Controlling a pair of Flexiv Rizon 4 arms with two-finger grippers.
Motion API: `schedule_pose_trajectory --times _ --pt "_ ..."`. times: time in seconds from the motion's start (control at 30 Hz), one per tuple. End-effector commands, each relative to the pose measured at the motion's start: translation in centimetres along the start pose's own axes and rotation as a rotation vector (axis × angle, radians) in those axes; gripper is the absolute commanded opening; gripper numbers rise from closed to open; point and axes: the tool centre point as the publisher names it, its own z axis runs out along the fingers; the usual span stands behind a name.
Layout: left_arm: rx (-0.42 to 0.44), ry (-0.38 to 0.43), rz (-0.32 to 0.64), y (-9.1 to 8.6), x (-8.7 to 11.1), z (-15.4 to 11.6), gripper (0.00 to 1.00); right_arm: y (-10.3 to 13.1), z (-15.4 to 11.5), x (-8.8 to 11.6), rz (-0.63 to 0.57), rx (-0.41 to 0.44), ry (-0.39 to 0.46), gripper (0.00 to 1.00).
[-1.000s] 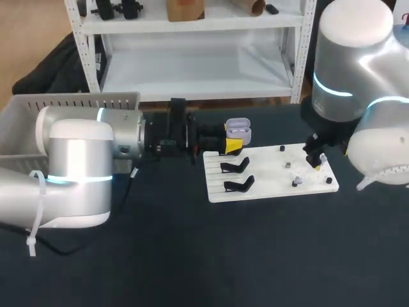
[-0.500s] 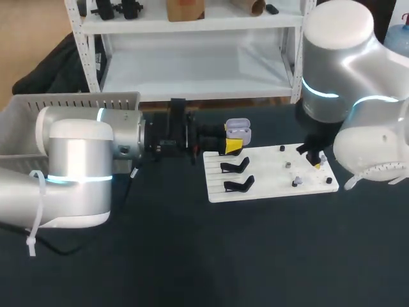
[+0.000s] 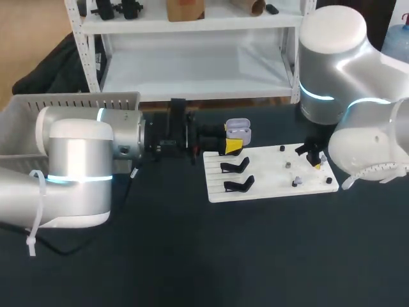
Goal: Pick up each earbud case from the left stands, insert the matching earbuds, close the lid, and place the case in the box.
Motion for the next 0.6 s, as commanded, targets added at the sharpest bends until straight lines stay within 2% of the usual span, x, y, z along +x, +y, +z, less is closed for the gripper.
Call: schedule_pose_trajectory --times 0.03,0.2,0.6 --pt "-0.005 -0.003 0.001 -0.1 0.06 0.03 0.0 0.06 0.31 -0.58 0.005 -0.001 0.011 0.39" --pt "-0.005 -0.003 0.001 -0.1 0.06 0.03 0.0 -0.02 0.72 -0.8 0.018 0.001 0.016 0.35" --pt "-0.005 -0.003 0.001 -0.1 0.06 0.03 0.0 -0.15 1.21 -0.97 0.052 0.0 0.03 0.34"
